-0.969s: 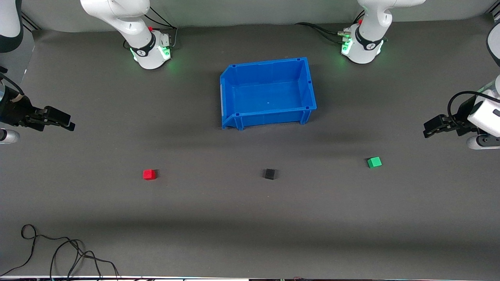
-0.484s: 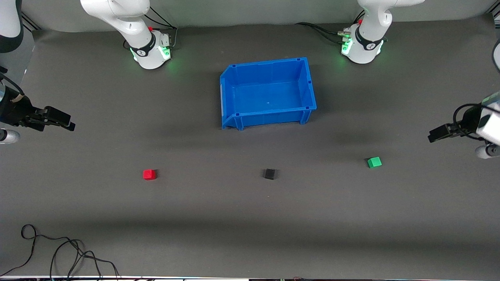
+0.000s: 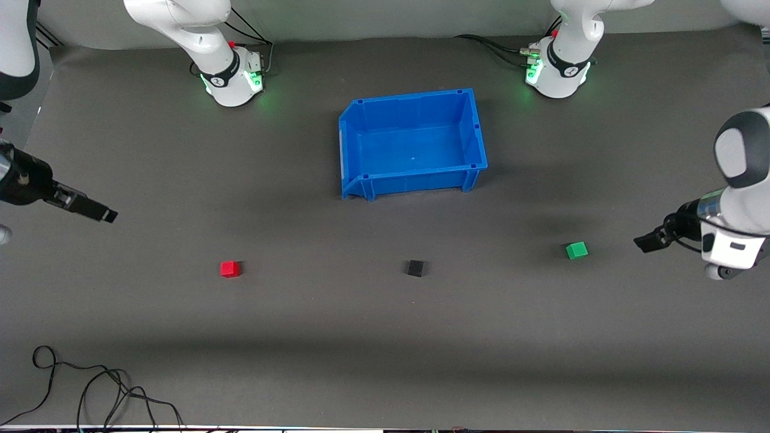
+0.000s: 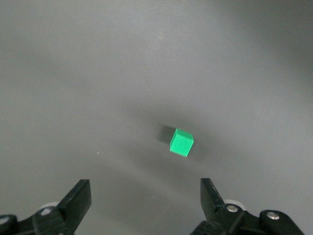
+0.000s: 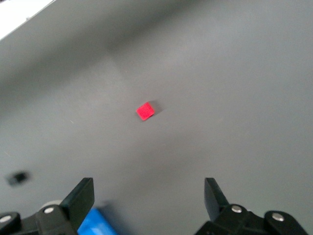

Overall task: Attach green and red cubes to black cube
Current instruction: 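Lower the right gripper onto the red cube while the left gripper grasps green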

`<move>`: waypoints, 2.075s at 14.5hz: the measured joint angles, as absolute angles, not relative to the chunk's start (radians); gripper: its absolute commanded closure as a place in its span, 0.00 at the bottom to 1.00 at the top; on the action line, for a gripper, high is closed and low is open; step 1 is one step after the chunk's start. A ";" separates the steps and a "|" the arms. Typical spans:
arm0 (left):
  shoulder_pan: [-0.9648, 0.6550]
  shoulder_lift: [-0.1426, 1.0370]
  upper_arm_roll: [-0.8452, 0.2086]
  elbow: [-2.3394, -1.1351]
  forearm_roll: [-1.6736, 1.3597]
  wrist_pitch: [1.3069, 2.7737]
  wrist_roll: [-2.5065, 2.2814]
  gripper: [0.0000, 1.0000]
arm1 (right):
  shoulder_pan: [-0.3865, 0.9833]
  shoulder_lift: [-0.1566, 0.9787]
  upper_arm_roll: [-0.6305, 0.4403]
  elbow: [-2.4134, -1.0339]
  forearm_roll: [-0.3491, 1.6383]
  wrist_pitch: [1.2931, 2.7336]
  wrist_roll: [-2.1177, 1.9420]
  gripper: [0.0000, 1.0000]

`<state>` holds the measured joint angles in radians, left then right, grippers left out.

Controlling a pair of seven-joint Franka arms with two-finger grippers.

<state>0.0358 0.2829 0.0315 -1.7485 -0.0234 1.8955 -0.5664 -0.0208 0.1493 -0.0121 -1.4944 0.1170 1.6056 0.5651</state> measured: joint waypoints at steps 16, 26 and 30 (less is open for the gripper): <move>-0.033 0.411 0.017 -2.135 -0.091 2.518 -1.493 0.05 | -0.043 0.503 -0.029 -1.670 0.472 1.997 1.026 0.00; -0.044 0.453 0.023 -2.142 -0.092 2.590 -1.553 0.38 | -0.042 0.656 -0.026 -1.754 0.595 2.196 0.978 0.00; -0.055 0.474 0.021 -2.143 -0.092 2.611 -1.559 0.98 | -0.041 0.669 -0.024 -1.757 0.604 2.203 0.975 0.14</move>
<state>-0.0550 0.4744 0.0206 -2.1432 -0.0921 2.6111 -1.5585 -0.0405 0.6687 -0.0240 -1.7569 0.6036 2.2026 0.9749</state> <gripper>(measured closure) 0.445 0.004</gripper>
